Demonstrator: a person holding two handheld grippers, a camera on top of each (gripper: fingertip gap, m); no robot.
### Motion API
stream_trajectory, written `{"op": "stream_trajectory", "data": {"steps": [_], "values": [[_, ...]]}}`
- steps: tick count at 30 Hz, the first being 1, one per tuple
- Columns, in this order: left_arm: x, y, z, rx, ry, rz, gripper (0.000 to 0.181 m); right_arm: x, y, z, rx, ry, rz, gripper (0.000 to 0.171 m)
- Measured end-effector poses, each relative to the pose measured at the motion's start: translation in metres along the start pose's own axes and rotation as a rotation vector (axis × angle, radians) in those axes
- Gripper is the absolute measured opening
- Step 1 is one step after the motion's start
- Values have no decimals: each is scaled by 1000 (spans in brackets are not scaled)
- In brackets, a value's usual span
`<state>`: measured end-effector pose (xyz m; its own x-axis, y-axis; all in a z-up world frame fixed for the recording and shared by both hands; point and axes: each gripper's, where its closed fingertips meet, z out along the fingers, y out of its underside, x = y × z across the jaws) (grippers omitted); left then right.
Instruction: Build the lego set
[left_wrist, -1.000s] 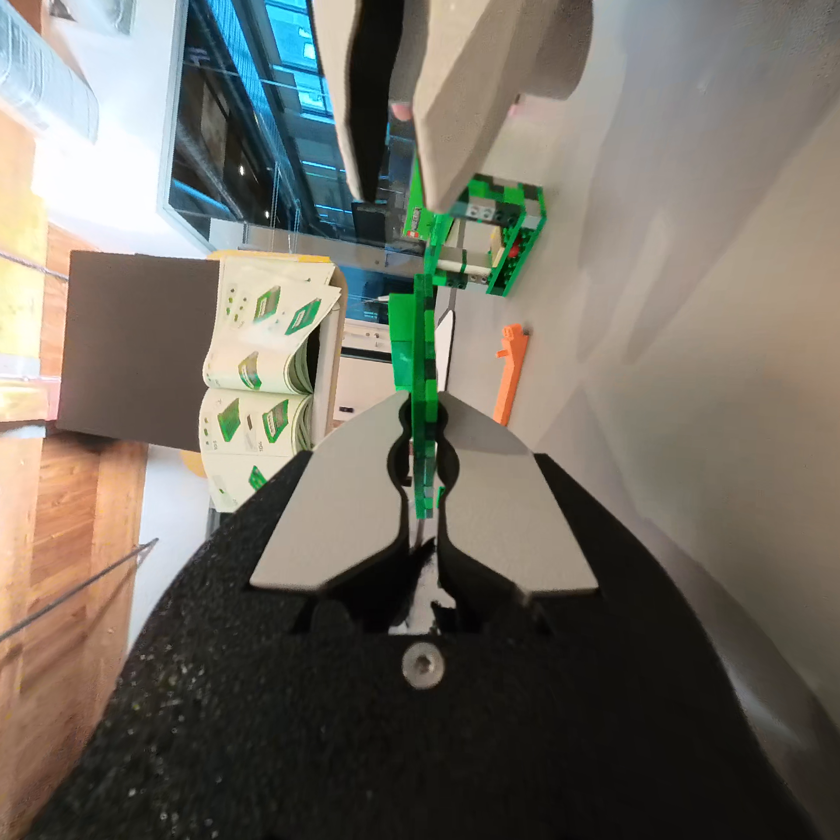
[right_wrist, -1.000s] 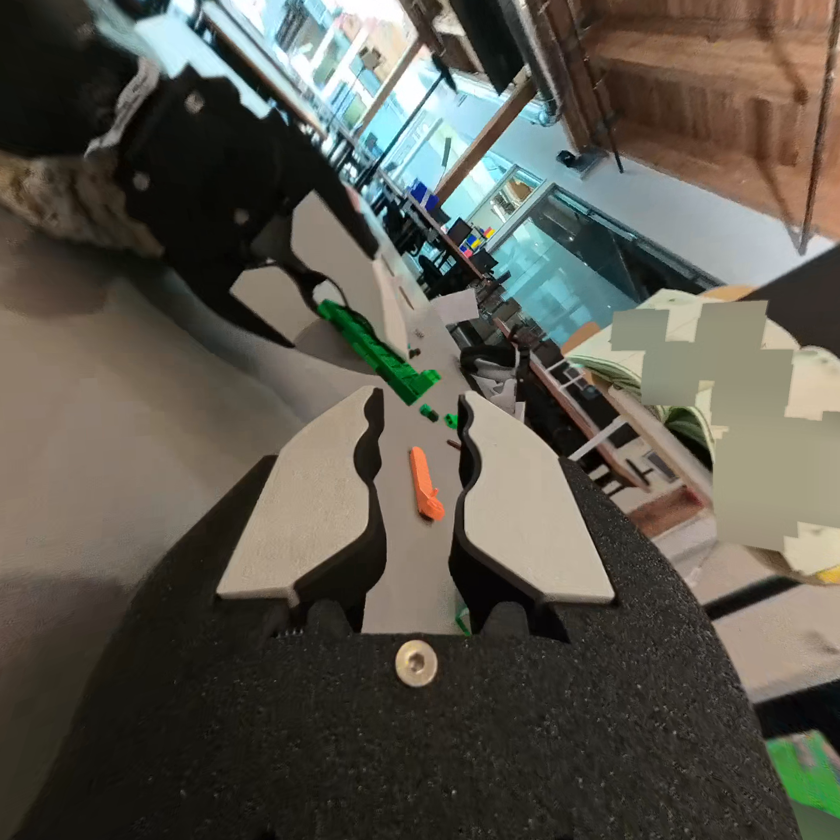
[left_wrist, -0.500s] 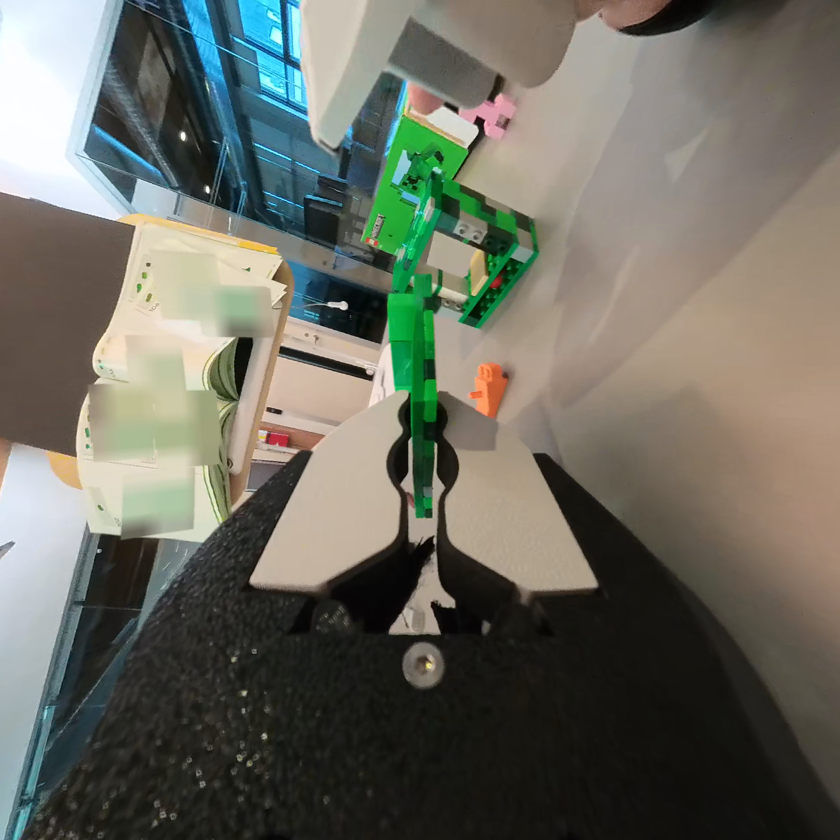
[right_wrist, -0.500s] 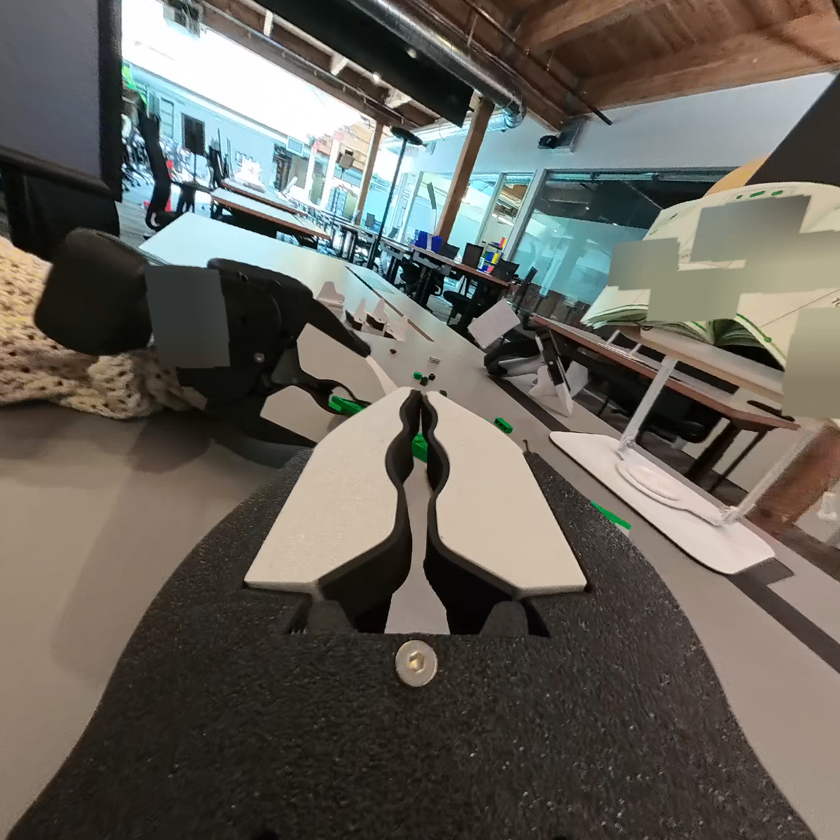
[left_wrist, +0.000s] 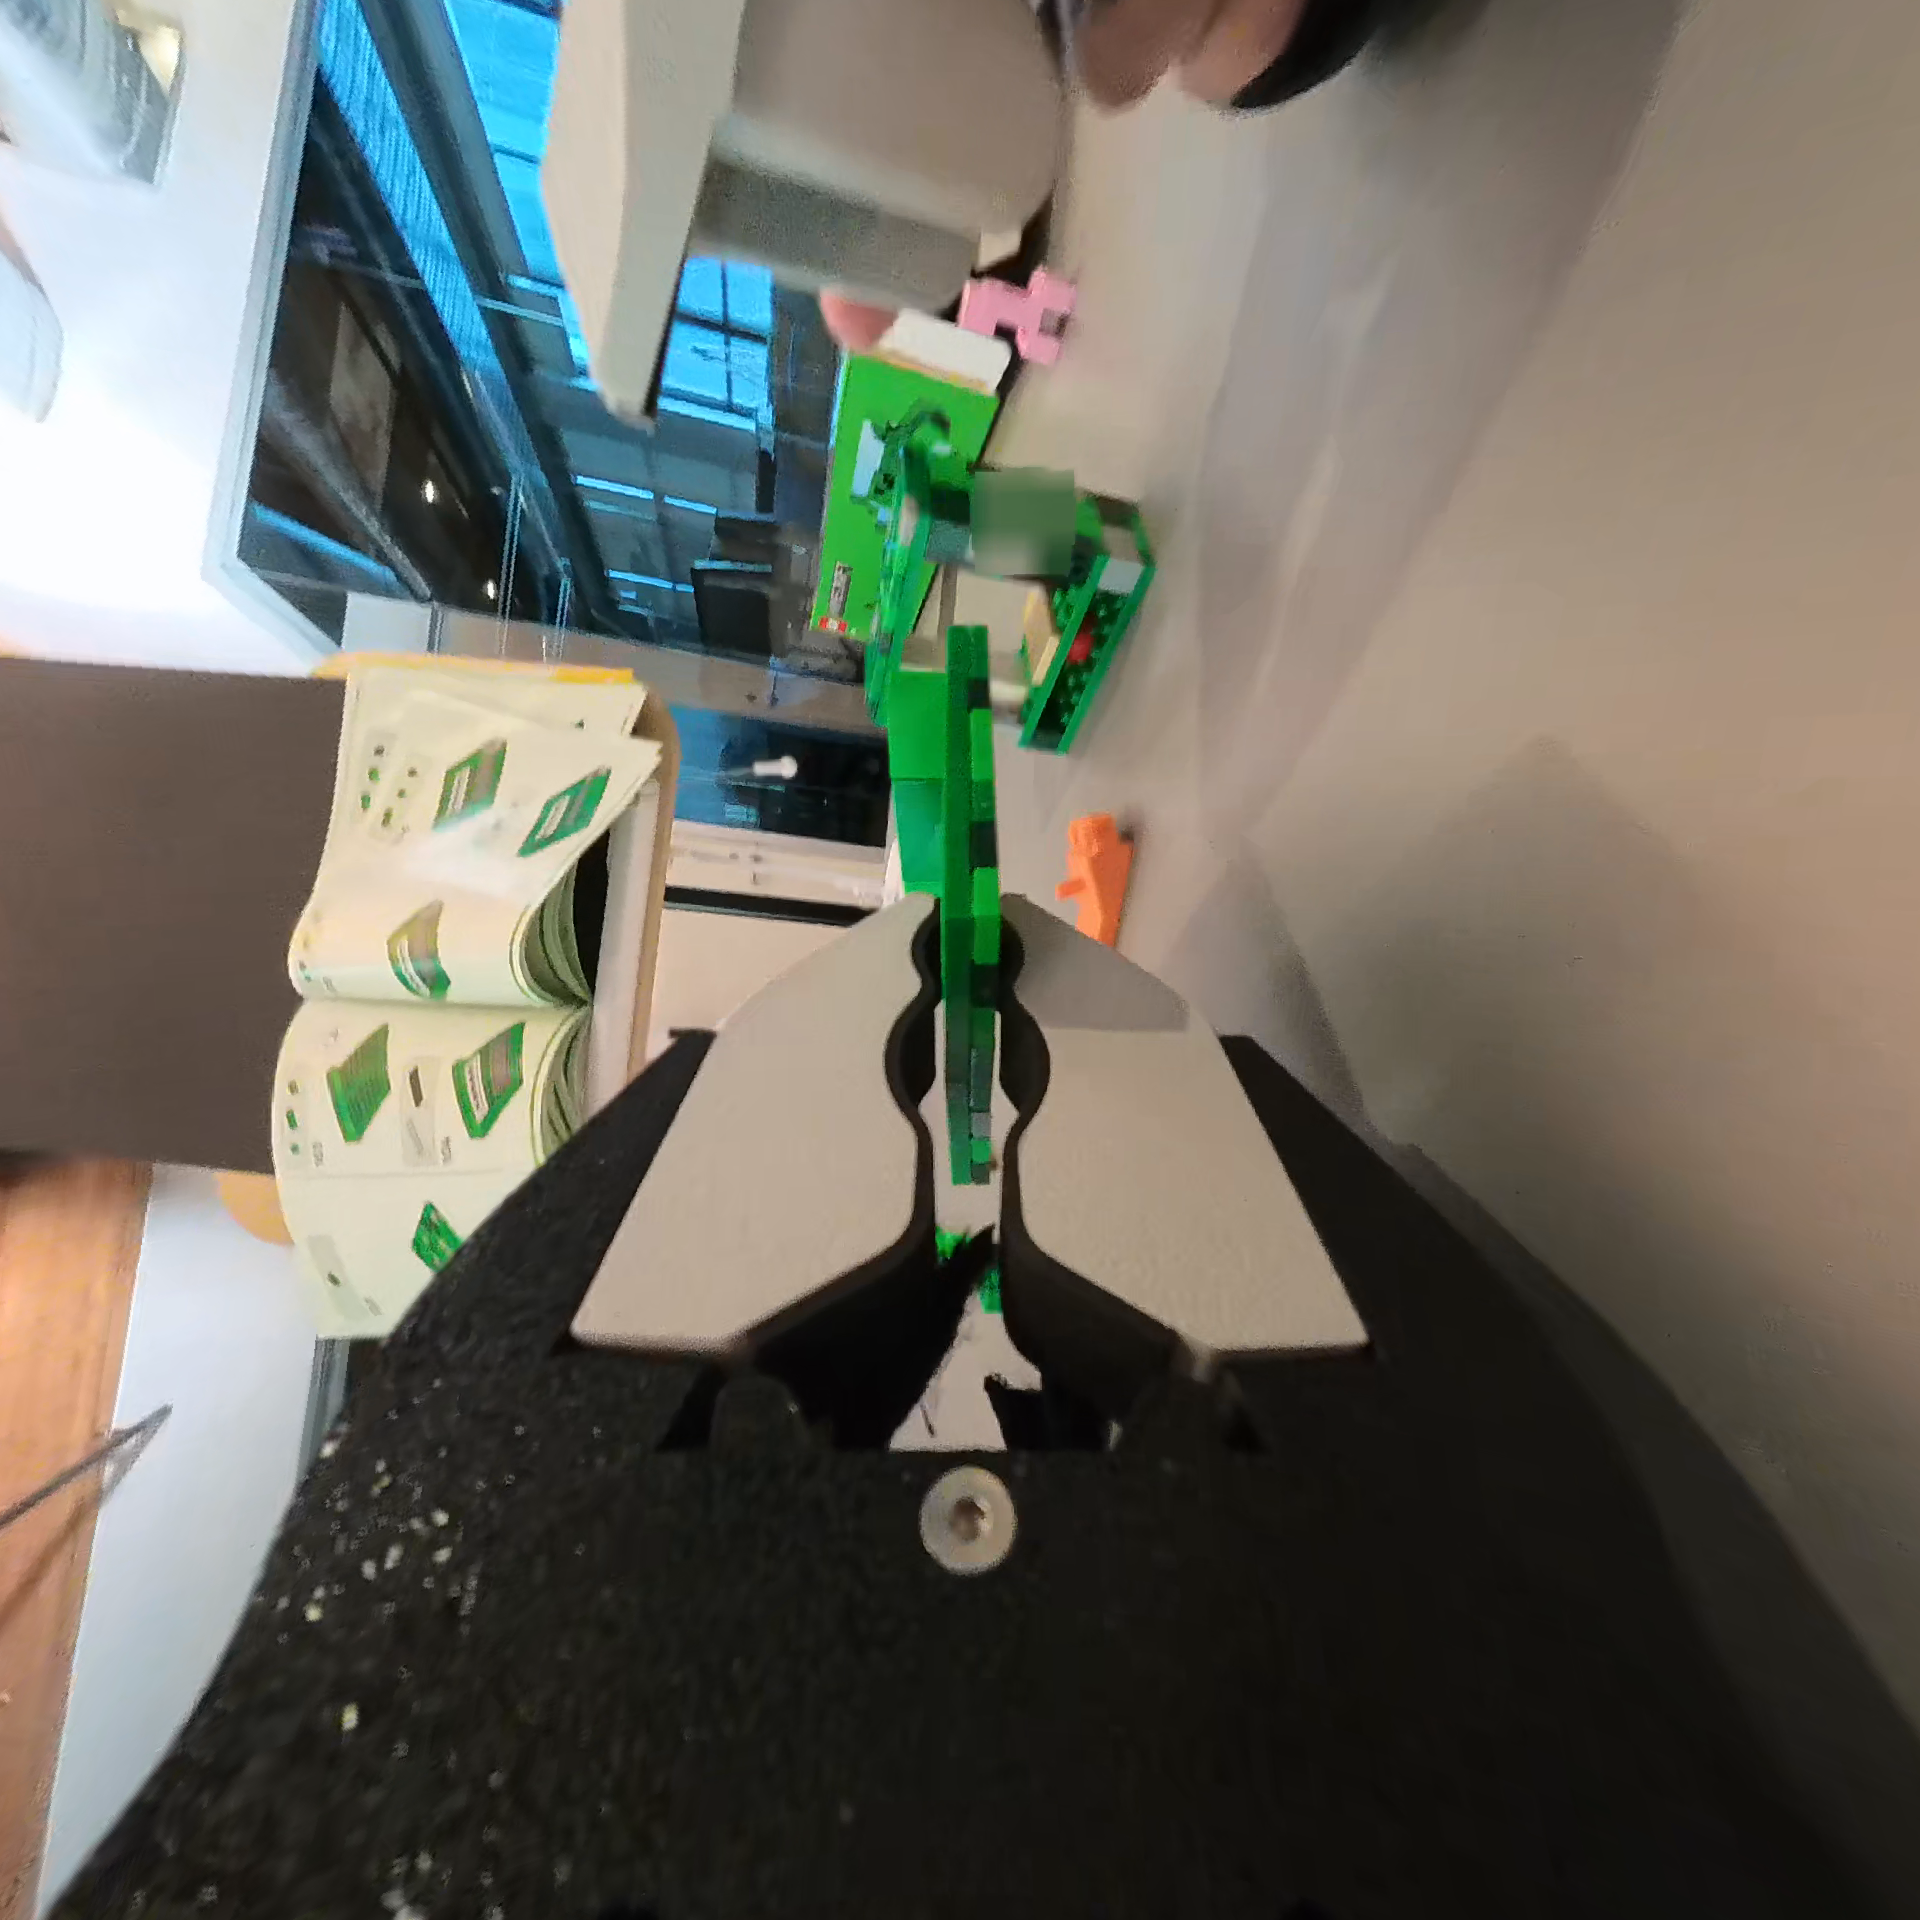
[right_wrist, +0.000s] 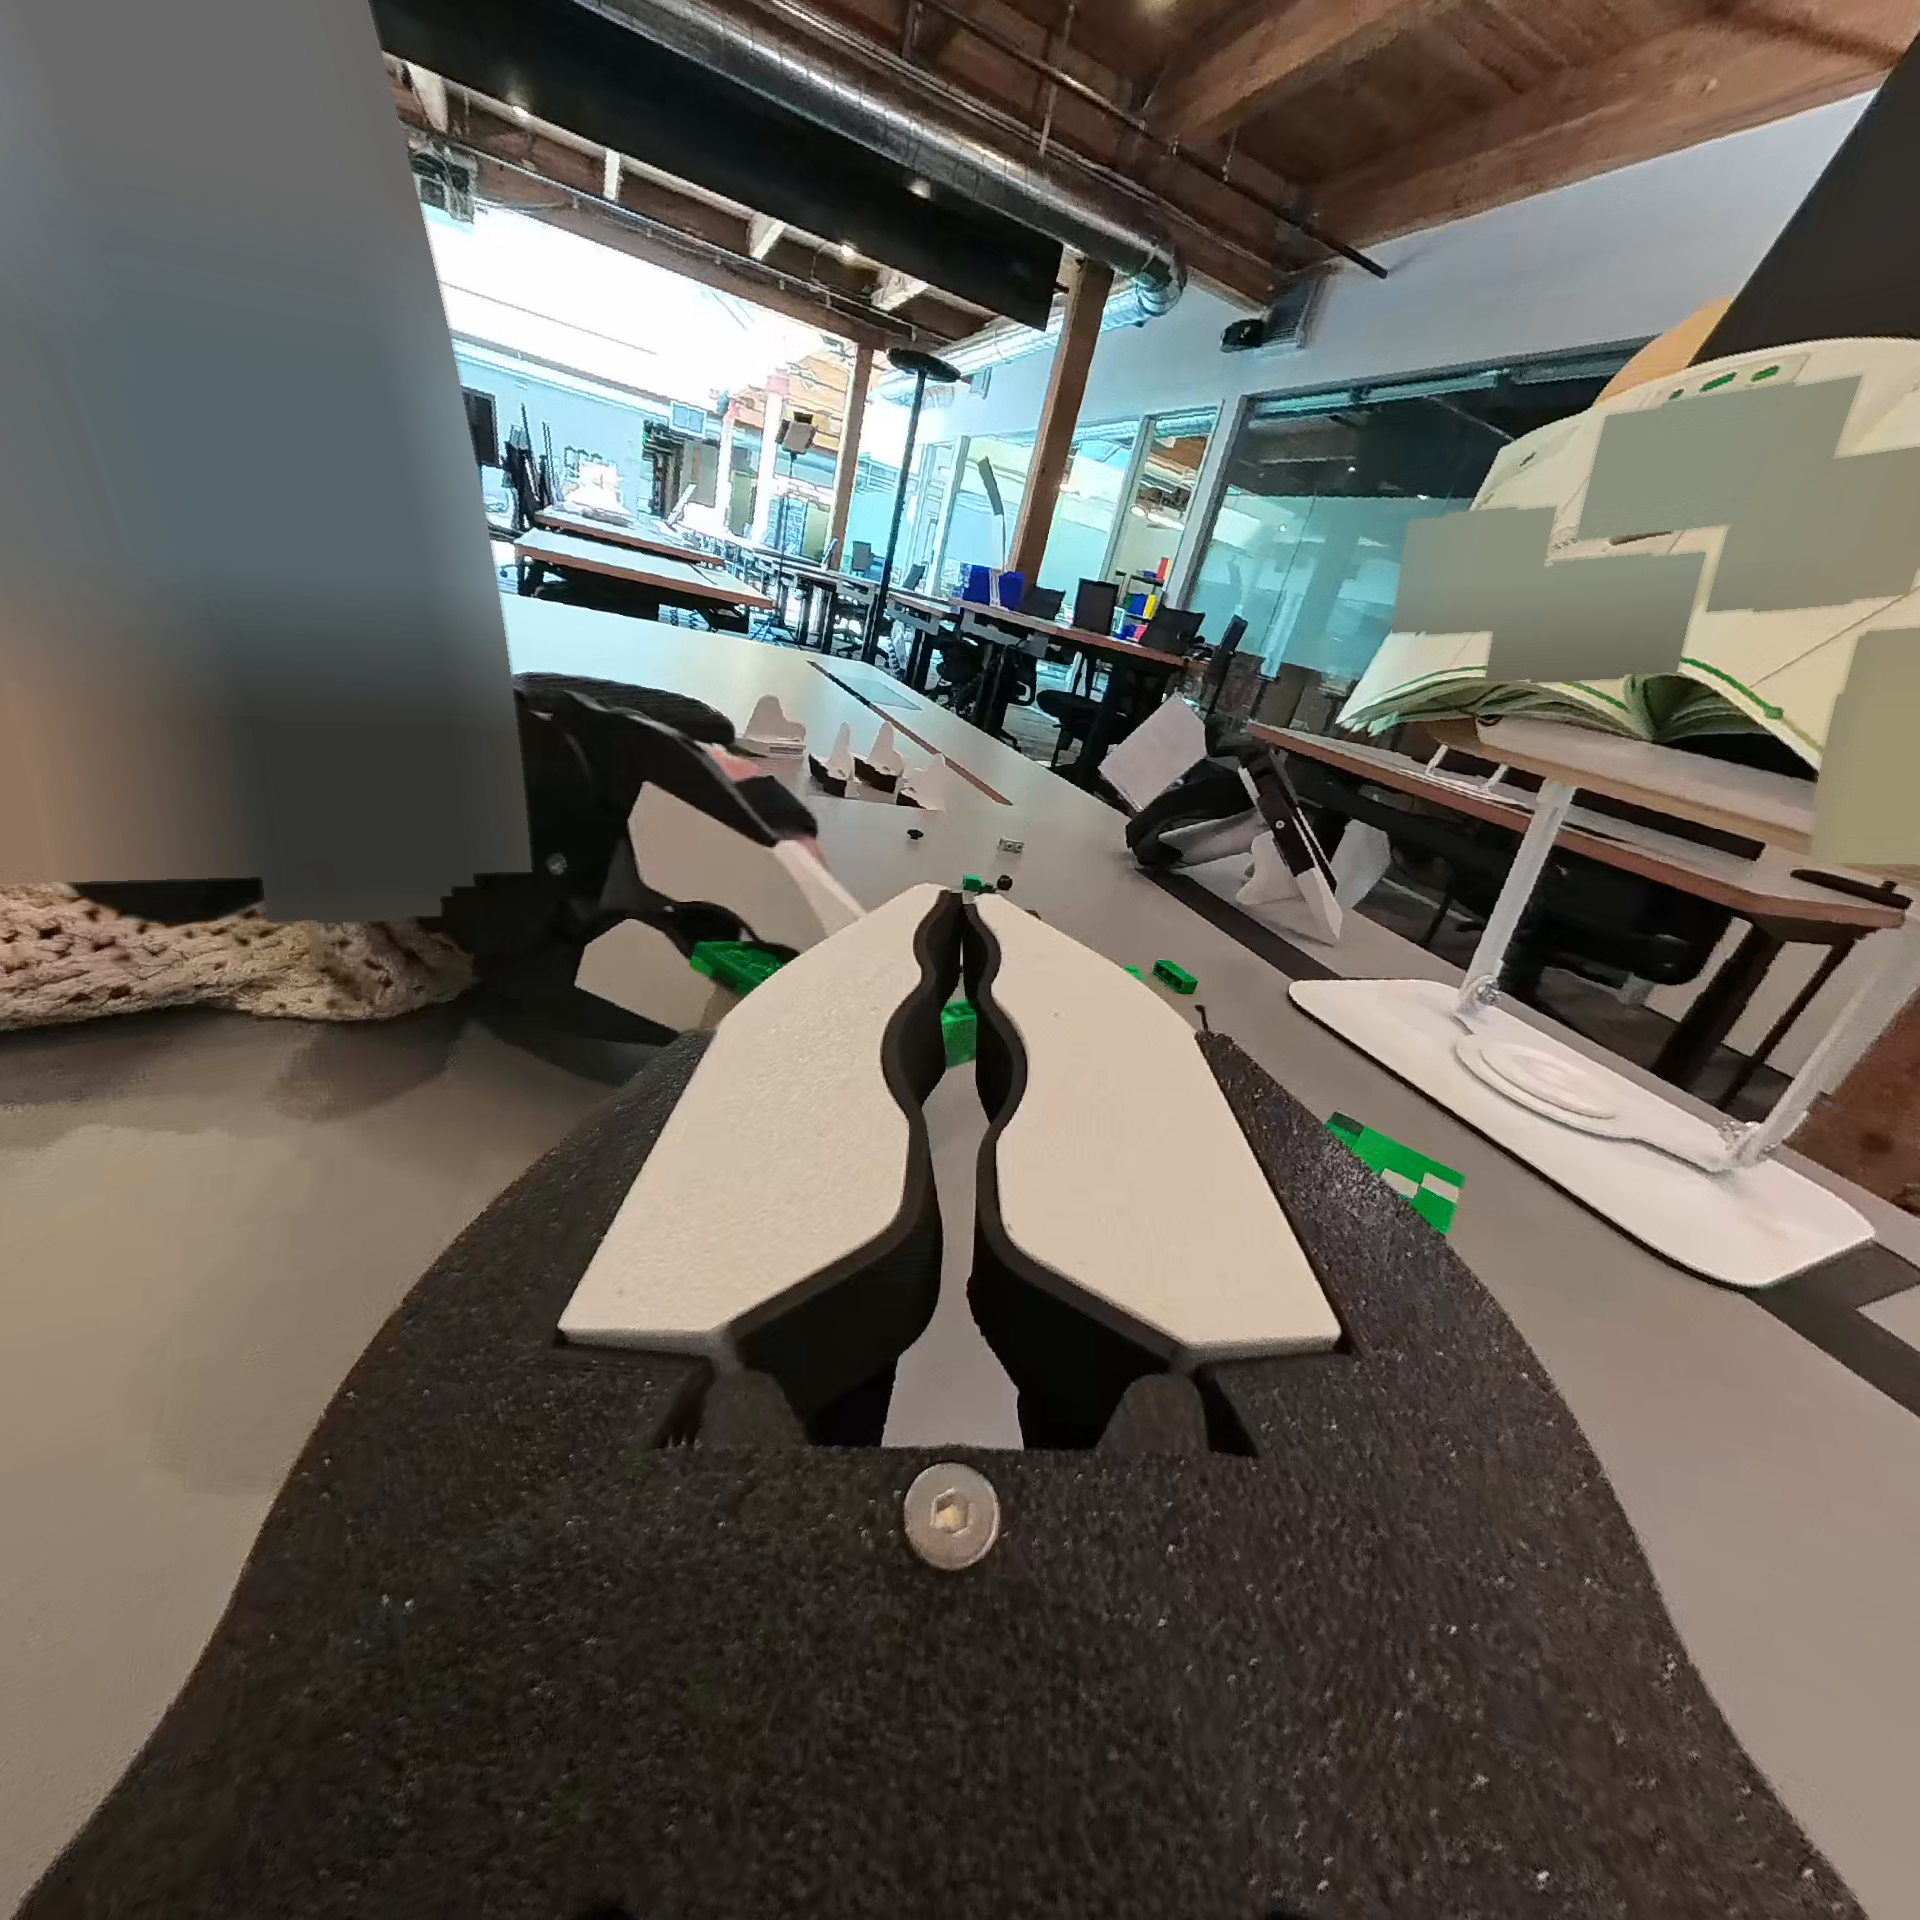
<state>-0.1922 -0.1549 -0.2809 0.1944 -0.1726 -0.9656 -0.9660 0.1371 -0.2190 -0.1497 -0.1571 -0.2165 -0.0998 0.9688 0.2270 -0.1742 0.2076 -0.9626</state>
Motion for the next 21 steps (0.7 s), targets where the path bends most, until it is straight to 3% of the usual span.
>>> {"op": "stream_trajectory", "data": {"steps": [3, 8, 21], "values": [[12, -35, -1, 119, 56, -48, 6, 1, -1, 0, 9, -1, 4, 0], [37, -68, -2, 197, 129, 98, 6, 4, -3, -1, 25, 21, -16, 0], [32, -57, 2, 170, 115, 142, 6, 6, 1, 3, 0, 36, -39, 0]]}}
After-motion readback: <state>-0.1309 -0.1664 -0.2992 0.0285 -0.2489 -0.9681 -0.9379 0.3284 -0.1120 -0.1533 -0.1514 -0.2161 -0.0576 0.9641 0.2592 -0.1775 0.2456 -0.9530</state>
